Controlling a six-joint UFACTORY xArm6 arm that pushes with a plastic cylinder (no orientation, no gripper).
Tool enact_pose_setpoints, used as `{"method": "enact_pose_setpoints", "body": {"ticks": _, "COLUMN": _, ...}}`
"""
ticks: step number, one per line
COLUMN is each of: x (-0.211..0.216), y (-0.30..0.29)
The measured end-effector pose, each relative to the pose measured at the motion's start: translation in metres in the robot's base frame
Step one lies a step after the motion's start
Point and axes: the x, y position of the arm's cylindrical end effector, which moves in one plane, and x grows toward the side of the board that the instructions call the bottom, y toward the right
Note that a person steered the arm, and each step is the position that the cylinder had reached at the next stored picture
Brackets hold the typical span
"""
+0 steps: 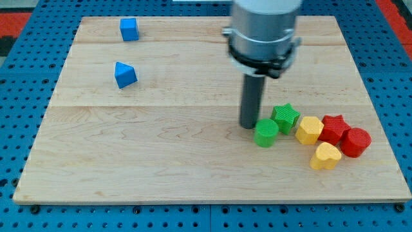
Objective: Move the triangle left to the green circle
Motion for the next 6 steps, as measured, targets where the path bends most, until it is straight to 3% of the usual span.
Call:
{"method": "enact_pose_setpoints", "body": {"ticks": 1, "x": 0.002, "y": 0.019}}
{"method": "enact_pose_setpoints", "body": {"ticks": 3, "x": -0.016, "y": -0.192}}
{"method": "enact_pose_setpoints", "body": {"ticks": 4, "x": -0.045, "y": -0.284}}
{"method": "enact_pose_setpoints", "body": {"ticks": 5, "x": -0.104, "y": -0.327}}
{"method": "enact_pose_setpoints", "body": {"ticks": 6, "x": -0.123, "y": -0.253}}
